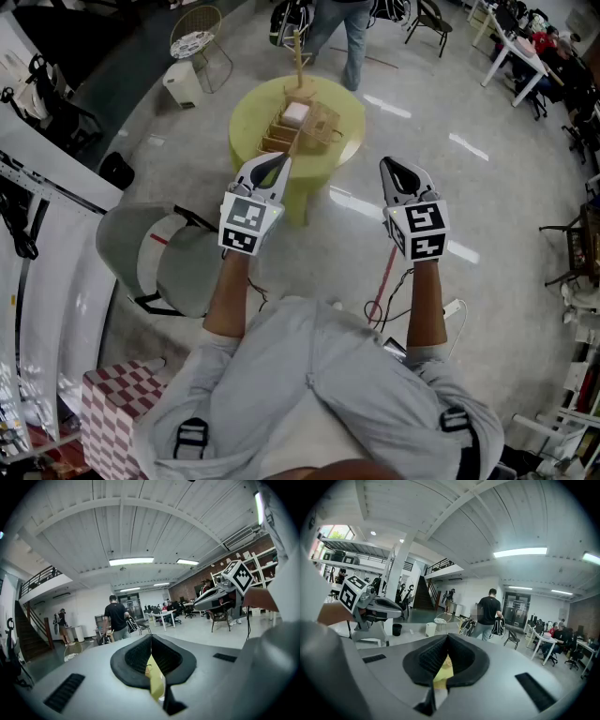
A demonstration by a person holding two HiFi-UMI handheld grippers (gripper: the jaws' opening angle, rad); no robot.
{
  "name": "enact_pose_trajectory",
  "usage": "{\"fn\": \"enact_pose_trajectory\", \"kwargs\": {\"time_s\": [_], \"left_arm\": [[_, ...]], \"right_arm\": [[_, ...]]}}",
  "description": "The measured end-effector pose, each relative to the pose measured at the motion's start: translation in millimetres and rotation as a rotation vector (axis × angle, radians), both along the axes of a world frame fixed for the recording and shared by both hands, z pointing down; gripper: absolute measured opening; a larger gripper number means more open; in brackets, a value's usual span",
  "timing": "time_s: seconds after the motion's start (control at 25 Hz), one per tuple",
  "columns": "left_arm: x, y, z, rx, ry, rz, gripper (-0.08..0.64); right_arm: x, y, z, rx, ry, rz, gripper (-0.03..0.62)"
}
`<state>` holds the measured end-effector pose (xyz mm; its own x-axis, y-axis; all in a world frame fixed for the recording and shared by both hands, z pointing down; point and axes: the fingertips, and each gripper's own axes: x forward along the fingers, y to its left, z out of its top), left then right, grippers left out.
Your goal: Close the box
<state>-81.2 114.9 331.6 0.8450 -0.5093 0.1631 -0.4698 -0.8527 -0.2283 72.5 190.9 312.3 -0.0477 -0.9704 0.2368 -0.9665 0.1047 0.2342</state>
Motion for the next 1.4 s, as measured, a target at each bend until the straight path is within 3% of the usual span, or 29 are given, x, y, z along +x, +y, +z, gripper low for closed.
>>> {"fn": "enact_pose_trajectory", "kwargs": {"time_s": [0.36, 0.64, 0.96, 1.4], "left_arm": [[6, 7, 4, -0.011, -0.008, 0.001, 0.029], [19, 14, 7, -0.021, -0.013, -0.026, 0.029], [38, 30, 17, -0.028, -0.026, -0.081, 0.029], [56, 5, 42, -0.065, -0.056, -0.098, 0.029]], "right_arm": [[5, 6, 4, -0.011, 0.000, -0.009, 0.023], [31, 13, 4, 0.010, -0.037, 0.017, 0.023], [59, 24, 16, -0.014, -0.076, -0.018, 0.023], [76, -7, 44, -0.047, -0.098, -0.055, 0.023]]}}
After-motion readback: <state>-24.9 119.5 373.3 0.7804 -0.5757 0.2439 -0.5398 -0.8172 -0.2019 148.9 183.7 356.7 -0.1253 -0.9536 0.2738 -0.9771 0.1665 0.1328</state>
